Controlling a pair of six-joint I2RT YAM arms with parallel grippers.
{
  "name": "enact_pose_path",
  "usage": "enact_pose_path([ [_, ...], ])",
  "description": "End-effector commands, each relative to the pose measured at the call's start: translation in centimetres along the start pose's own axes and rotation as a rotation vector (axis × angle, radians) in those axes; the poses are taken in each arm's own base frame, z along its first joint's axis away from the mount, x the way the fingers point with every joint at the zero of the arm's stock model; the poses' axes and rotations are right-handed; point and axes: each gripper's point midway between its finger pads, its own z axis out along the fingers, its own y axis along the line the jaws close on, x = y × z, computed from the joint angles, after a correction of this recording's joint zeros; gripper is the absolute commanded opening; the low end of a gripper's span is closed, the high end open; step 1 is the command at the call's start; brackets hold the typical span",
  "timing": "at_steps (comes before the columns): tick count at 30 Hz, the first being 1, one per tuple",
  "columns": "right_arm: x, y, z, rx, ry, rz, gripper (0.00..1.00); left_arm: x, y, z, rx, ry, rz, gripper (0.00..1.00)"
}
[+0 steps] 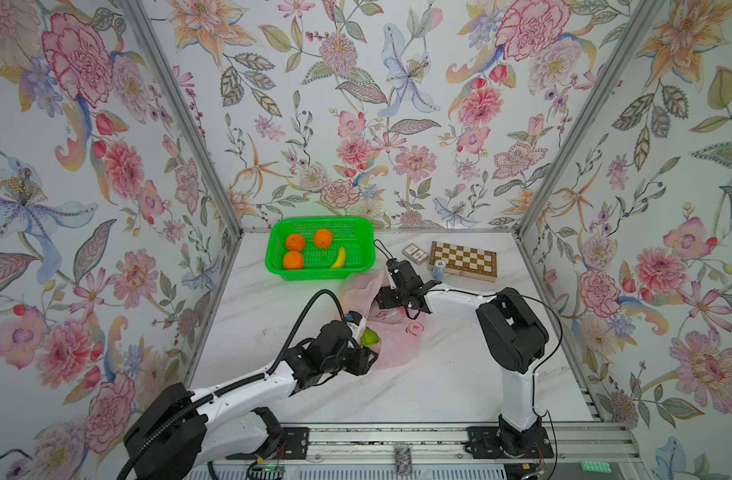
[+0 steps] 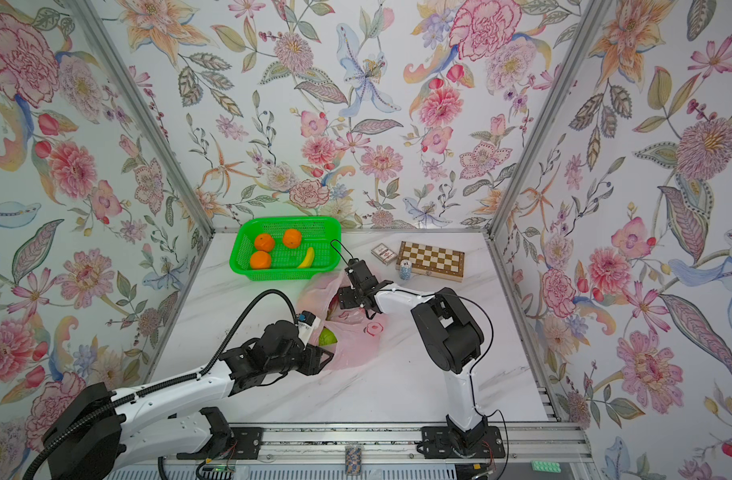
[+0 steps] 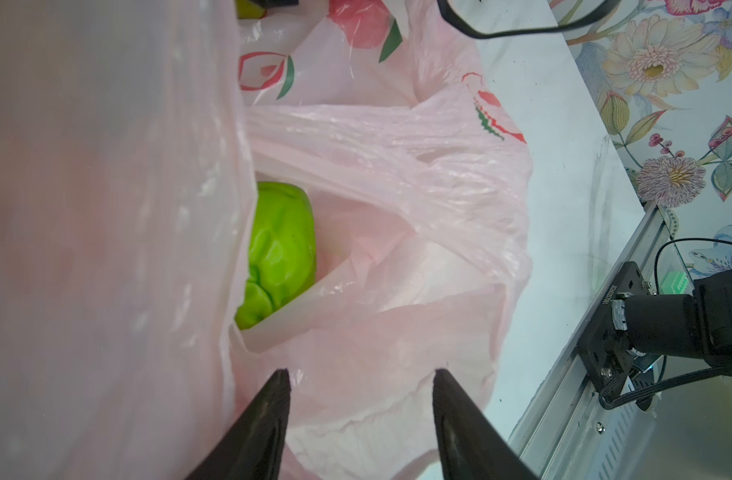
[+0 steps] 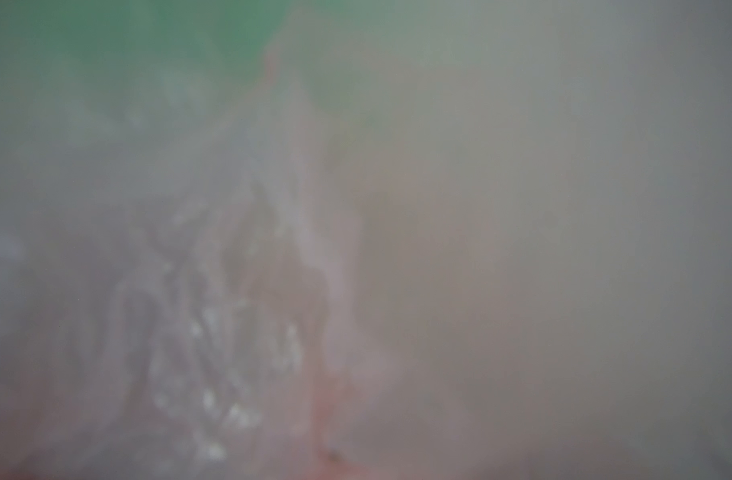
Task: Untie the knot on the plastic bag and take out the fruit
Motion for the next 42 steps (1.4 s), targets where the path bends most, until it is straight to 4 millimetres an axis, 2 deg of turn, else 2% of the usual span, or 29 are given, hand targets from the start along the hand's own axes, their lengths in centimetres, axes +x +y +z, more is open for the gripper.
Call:
enact_pose_path([
  [1, 0.7, -0.6, 0.9, 0.002, 0.053, 0.01, 0.79, 0.2, 0.2, -0.1, -0.011, -0.006, 0.008, 0.58],
  [4, 0.0, -0.3, 0.8, -0.007, 0.038, 0.012, 0.64, 0.2, 0.2, -0.1, -0.014, -0.008, 0.009, 0.58],
  [6, -0.3, -0.2, 0.5, -0.012, 0.023, 0.012, 0.57, 0.2, 0.3, -0.2, -0.017, -0.011, 0.008, 0.58],
  [9, -0.7, -0.1, -0.1, -0.017, 0.005, 0.017, 0.56, 0.0, 0.3, -0.4, -0.021, -0.017, 0.013, 0.58],
  [12, -0.6, 0.3, -1.0, -0.038, -0.003, 0.022, 0.55, -1.1, -0.5, -1.4, -0.002, -0.062, 0.04, 0.7],
  [17, 0.1, 0.6, -2.7, -0.058, -0.014, 0.028, 0.53, -4.5, -1.6, -5.2, 0.015, -0.252, 0.114, 0.83],
  [21, 0.7, 0.7, -3.6, -0.07, -0.016, 0.036, 0.53, -6.7, -2.2, -8.5, -0.006, -0.37, 0.169, 0.86],
  [26, 1.0, 1.2, -4.9, -0.084, -0.023, 0.03, 0.53, -9.8, -2.2, -11.1, -0.125, -0.42, 0.26, 0.88],
  [31, 1.5, 2.1, -6.8, -0.122, -0.047, 0.025, 0.54, -13.4, -1.5, -11.4, -0.26, -0.421, 0.296, 0.88],
  [36, 2.0, 3.3, -8.7, -0.18, -0.076, 0.039, 0.52, -17.6, -2.5, -10.1, -0.205, -0.448, 0.283, 0.89],
  [42, 2.8, 4.4, -10.9, -0.213, -0.109, 0.014, 0.51, -21.4, -0.7, -8.1, -0.27, -0.437, 0.276, 0.89],
])
